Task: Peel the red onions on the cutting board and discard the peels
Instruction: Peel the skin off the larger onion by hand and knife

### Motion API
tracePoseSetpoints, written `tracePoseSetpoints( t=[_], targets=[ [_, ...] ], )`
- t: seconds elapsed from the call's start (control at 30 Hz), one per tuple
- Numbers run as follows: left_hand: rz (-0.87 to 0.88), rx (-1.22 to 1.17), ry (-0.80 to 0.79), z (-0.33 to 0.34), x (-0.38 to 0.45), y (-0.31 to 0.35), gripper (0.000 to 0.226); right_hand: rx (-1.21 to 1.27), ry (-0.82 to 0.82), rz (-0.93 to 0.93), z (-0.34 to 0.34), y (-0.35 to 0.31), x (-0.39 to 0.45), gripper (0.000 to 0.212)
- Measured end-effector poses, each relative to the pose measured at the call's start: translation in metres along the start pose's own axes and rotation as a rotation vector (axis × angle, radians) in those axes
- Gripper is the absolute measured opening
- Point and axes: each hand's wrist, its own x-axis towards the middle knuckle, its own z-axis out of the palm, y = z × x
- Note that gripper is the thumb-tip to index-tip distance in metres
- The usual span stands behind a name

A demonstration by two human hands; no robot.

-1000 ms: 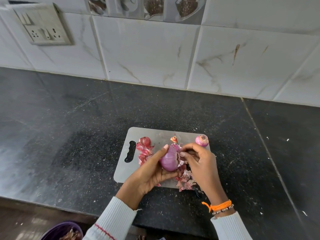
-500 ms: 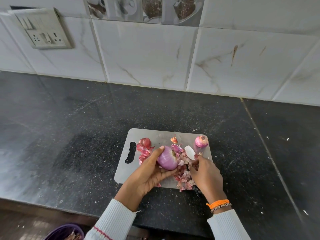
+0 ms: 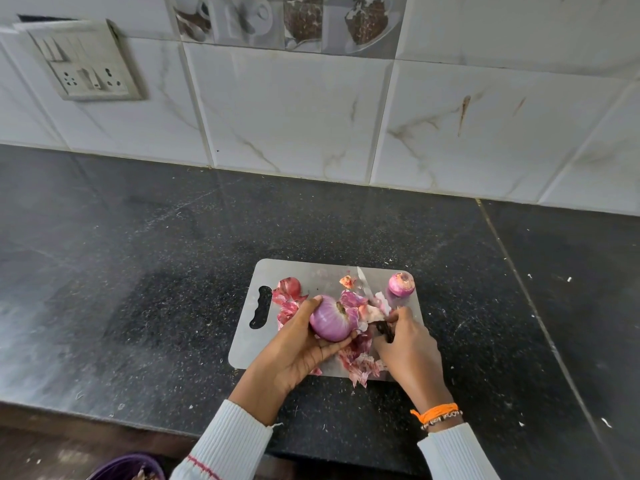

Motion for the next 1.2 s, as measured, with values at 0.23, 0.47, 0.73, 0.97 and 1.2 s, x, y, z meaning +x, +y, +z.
tracePoseSetpoints(
  t=[0.23, 0.47, 0.73, 0.97, 1.2],
  targets=[
    [-0.002, -0.035, -0.036, -0.002, 0.002, -0.001, 0.035, 0.282, -0.021, -0.012, -0.007, -0.001, 0.002, 0.016],
    [0.022, -0.057, -0.079, 0.001, 0.001, 0.0, 0.047, 1.19, -0.417, 0.289, -0.012, 0.001, 0.001, 0.013],
    [0.09, -0.11, -0.163, 0.006, -0.001, -0.001, 0.05, 0.622, -0.166, -0.142, -0.014, -0.017, -0.022, 0.014],
    [0.29, -0.091, -0.161, 0.006, 0.003, -0.004, 0.096, 0.251, 0.001, -0.28, 0.0, -0.028, -0.038, 0.017],
    [0.339, -0.015, -0.064, 0.005, -0.002, -0.007, 0.055, 0.017, -0.028, -0.338, 0.005, -0.038, -0.046, 0.029]
  ],
)
